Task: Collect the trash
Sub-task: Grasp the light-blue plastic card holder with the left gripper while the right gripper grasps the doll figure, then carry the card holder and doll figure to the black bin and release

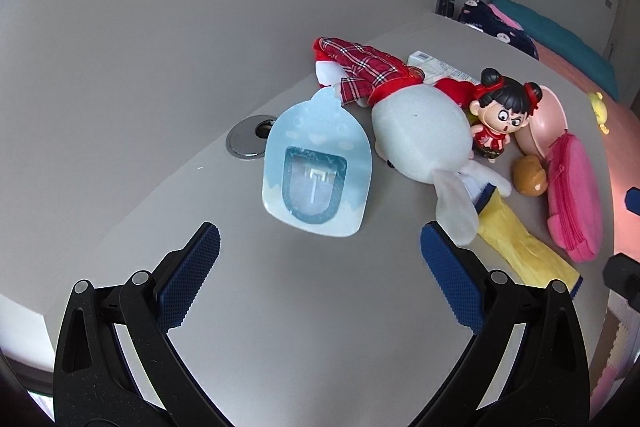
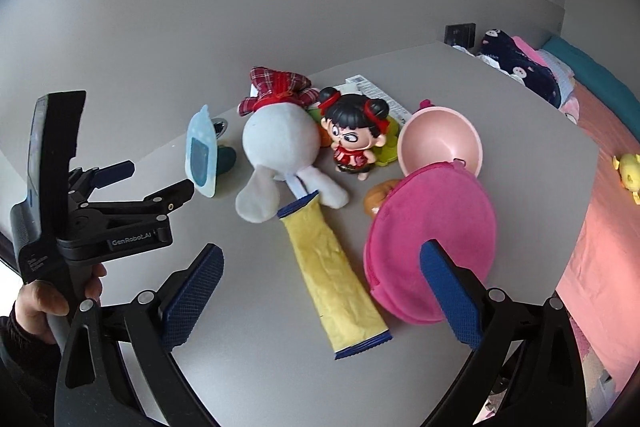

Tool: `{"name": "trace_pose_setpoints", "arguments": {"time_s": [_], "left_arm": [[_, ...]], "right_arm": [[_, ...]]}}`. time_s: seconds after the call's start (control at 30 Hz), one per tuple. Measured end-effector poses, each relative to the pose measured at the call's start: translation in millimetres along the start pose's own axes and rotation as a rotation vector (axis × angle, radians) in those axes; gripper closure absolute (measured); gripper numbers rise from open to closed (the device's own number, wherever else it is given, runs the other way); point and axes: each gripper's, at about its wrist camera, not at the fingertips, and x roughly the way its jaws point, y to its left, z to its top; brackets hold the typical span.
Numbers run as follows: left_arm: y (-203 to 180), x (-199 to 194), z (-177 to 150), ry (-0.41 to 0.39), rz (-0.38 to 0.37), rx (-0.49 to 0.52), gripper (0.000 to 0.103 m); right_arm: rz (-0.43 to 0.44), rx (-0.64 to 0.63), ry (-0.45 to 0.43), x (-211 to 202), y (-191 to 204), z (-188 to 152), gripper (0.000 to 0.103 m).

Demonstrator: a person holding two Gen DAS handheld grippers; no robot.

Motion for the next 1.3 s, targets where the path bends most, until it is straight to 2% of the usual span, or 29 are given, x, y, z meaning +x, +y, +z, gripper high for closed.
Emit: {"name": "trace_pose_setpoints", "arguments": {"time_s": [0.27,0.4,0.53,0.67,0.7,0.73,0.77,0.8,0.83,1.03,1.07,1.3], "left_arm": [[7,54,21,0.050,-0.006,-0.002,0.006],[14,67,27,0.055,-0.021,-0.007,0.006],[17,78,28,0.060,-0.031,0.006,0.006],[16,88,26,0.068,-0.029,0.029,0.006],[15,91,24,0.072,-0.029,0.035,0.012],[16,91,23,0.064,-0.039,0.032,0.013],[17,91,23,0.059,-0.047,0.023,0.021],[19,90,23,0.058,-0.057,0.014,0.025],[20,90,22,0.060,-0.051,0.012,0.025],[20,74,21,0.012,-0.037,0.012,0.026],[21,71,23,0.002,-0.042,0.011,0.030],[18,33,36,-0.073,-0.055,0.001,0.030]], "right_arm": [[-0.006,0.000,0.005,23,-16,32,0.005],[-0.006,-0.009,0.019,46,-15,53,0.012],[-0.054,-0.025,0.032,72,-13,70,0.019],[-0.102,-0.049,0.036,97,-12,79,0.022],[-0.111,-0.052,0.041,103,-13,80,0.023],[-0.111,-0.054,0.046,109,-13,81,0.028],[-0.109,-0.060,0.057,114,-15,81,0.033],[-0.106,-0.066,0.071,118,-15,81,0.042],[-0.106,-0.070,0.081,122,-16,80,0.048],[-0.059,-0.049,0.063,118,-23,78,0.049],[-0.052,-0.042,0.058,115,-25,78,0.049],[-0.020,-0.023,-0.018,73,-33,86,0.049]]}}
